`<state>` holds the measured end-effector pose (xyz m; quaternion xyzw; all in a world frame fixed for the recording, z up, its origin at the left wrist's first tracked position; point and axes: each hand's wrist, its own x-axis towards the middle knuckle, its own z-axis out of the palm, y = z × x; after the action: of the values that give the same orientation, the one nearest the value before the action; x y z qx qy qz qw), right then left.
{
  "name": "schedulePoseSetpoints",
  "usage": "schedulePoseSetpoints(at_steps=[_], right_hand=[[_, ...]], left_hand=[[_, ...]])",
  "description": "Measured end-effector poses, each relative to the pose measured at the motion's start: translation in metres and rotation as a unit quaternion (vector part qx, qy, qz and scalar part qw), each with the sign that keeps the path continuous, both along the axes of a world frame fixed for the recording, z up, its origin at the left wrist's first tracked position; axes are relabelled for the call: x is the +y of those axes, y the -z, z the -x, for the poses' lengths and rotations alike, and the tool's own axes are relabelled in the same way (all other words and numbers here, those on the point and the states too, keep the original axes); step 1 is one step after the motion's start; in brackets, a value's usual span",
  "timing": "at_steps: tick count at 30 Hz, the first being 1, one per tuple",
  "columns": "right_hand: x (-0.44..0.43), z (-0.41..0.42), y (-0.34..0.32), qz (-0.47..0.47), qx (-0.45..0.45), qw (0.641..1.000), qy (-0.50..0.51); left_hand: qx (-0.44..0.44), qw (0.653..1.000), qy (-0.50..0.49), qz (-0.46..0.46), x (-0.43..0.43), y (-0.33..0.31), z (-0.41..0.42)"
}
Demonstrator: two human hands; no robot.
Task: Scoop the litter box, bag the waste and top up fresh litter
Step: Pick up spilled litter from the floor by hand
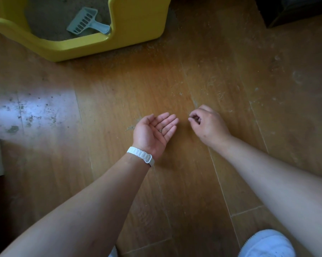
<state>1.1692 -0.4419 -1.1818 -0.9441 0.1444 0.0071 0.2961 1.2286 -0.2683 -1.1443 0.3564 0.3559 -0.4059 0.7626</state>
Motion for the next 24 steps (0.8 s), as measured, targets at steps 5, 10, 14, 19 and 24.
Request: schedulePoseSetpoints(at_steps=[5, 10, 14, 19, 24], right_hand=[[0.000, -0.001, 0.004, 0.001, 0.003, 1.000, 0.005], [-0.002, -0.001, 0.002, 0.004, 0.006, 1.000, 0.011], [0.002, -0.004, -0.002, 0.011, 0.039, 0.999, 0.012], [0.010, -0.007, -0.015, -0.004, 0.053, 0.998, 0.039], [0.041, -0.011, -0.056, -0.081, -0.036, 0.996, 0.021]], left_hand=[[-0.005, 1.000, -0.001, -0.006, -0.002, -0.001, 0.001], [-0.013, 1.000, -0.004, -0.002, -0.006, -0.004, 0.001], [-0.017, 1.000, -0.002, -0.006, -0.007, -0.007, 0.002], [-0.025, 0.999, -0.008, -0.020, -0.007, -0.013, 0.001], [-0.034, 0.999, -0.032, -0.027, -0.011, -0.020, -0.003]])
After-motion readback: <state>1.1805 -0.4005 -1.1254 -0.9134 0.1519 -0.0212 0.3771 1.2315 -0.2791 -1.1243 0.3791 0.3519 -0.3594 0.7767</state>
